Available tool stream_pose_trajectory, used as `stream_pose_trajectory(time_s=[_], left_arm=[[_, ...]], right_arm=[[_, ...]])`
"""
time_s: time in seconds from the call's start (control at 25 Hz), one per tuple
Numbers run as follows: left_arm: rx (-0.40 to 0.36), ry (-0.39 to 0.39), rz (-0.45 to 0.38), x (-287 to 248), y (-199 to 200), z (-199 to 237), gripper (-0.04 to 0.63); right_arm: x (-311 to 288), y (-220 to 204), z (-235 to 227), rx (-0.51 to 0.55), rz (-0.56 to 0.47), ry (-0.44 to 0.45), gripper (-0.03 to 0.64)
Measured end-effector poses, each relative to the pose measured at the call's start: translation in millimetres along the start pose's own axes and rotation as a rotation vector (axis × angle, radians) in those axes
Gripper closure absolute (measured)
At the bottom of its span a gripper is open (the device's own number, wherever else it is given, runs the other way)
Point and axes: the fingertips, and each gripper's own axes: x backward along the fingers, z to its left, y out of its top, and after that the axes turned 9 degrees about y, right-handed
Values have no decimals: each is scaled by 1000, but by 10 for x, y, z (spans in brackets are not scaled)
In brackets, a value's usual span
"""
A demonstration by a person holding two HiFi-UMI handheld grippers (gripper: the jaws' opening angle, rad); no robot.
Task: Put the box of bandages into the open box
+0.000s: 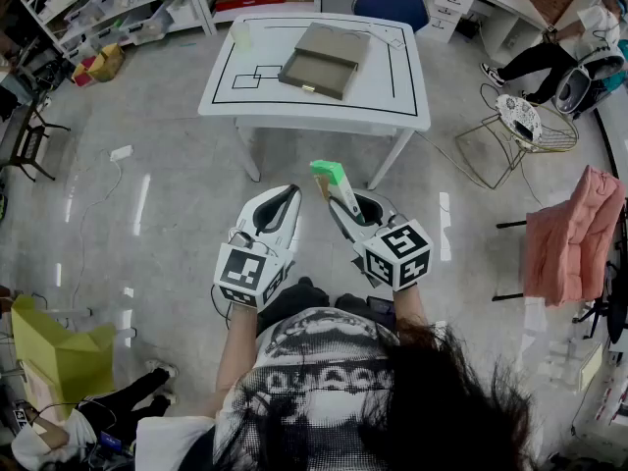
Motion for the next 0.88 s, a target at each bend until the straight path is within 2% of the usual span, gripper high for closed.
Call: stream_pose_trajectory(time_s=[0.44,0.88], left_arm=[[8,-16,5,-43,1,90,595],[11,-21,22,59,-84,430,595]], right_arm=[[-92,9,-38,-6,8,-16,520],[-445,-35,121,-37,18,-6,520]])
